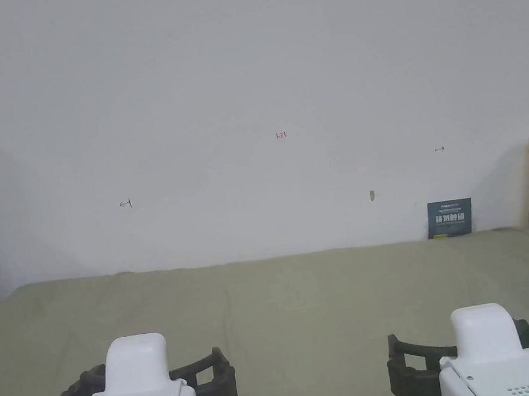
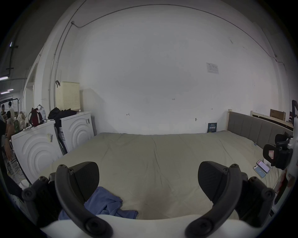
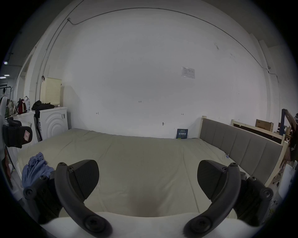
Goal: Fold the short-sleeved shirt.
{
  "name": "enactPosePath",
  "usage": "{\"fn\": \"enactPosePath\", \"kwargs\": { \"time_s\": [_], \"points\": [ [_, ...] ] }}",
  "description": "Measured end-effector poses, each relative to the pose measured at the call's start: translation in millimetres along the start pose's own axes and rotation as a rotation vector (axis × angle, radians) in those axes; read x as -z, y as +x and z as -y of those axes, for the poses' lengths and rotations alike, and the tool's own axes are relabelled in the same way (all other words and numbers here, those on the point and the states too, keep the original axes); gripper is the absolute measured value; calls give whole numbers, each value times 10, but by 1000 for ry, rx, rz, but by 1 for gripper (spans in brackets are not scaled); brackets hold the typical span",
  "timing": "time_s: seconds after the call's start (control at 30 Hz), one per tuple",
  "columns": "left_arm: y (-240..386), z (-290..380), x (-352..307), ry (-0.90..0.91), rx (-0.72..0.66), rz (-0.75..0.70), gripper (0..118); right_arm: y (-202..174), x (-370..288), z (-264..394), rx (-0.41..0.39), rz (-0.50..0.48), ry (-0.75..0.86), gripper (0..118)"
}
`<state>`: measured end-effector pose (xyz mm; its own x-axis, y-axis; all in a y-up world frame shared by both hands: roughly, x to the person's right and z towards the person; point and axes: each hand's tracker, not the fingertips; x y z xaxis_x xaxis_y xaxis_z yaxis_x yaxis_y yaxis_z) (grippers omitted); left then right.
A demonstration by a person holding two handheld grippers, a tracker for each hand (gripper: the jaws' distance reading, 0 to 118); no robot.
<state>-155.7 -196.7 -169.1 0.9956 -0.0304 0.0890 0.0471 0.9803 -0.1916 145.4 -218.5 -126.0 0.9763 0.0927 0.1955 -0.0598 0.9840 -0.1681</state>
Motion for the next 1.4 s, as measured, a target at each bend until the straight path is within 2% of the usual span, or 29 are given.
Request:
{"fn": "enactPosePath", "kwargs": {
  "time_s": [0.5, 0.53, 0.57, 0.6, 0.63, 0.67, 0.73, 0.9, 1.2, 1.27, 1.4],
  "points": [
    [-28, 36, 24, -35, -1, 25, 118, -22, 11, -7, 1, -2, -29, 118],
    [-29, 37, 21, -35, -2, 30, 115, -24, 16, -11, -3, -5, -40, 118],
    [-28, 37, 14, -40, 2, 38, 94, -27, 15, -16, -7, -15, -45, 110],
    [-22, 36, 4, -35, 3, 33, 44, -31, 4, -19, -7, -19, -41, 84],
    [-7, 28, 25, -46, 22, -5, 0, -38, -2, -21, -7, -10, -34, 37],
    [-6, 64, 34, -42, 6, -67, 0, -45, 23, -19, -2, 37, -45, 1],
    [3, 72, 48, -59, 12, 12, 0, 18, 9, -9, 14, 2, -43, 1],
    [26, 94, 25, -53, 10, 14, 0, -12, -14, 33, -20, 27, -43, 1],
    [-88, 97, -24, -66, -24, 4, 0, -10, 3, 25, -12, 13, -61, 1],
    [-179, 84, -58, -70, -25, -16, 0, -52, 34, 46, -17, -7, -70, 1],
    [-463, 90, -200, -78, -31, -104, 0, -431, 79, 64, -39, -128, -72, 1]
  ]
}}
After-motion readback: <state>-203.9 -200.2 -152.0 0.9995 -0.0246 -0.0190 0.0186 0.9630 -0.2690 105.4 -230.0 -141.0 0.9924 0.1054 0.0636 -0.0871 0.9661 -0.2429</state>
